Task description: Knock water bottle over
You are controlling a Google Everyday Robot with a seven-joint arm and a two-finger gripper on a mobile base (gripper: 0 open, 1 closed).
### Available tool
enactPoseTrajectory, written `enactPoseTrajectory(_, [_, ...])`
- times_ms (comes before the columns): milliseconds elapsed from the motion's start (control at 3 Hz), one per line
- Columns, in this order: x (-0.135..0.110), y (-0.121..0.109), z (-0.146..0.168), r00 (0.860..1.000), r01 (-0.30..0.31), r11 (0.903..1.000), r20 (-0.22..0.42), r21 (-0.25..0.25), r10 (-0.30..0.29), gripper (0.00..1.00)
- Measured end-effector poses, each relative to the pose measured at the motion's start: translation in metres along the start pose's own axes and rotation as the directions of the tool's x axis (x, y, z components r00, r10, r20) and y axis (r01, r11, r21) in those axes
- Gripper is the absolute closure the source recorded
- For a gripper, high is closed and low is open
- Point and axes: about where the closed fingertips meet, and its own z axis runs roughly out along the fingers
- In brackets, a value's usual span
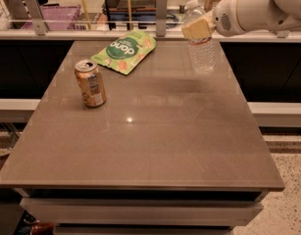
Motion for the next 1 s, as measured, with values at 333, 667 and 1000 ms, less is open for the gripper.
enactPoseTrajectory(333, [0.003, 0.000, -0.005, 0.997, 0.009, 0.9998, -0.080, 0.019, -0.007, 1.00])
enactPoseTrajectory(667, [0.014, 0.009, -0.003, 0.985, 0.008, 0.9999, -0.171, 0.013, -0.006, 1.00])
enactPoseTrajectory(1000, [0.029, 0.020, 0.004, 0.969, 0.006, 1.0000, -0.248, -0.007, -0.008, 1.00])
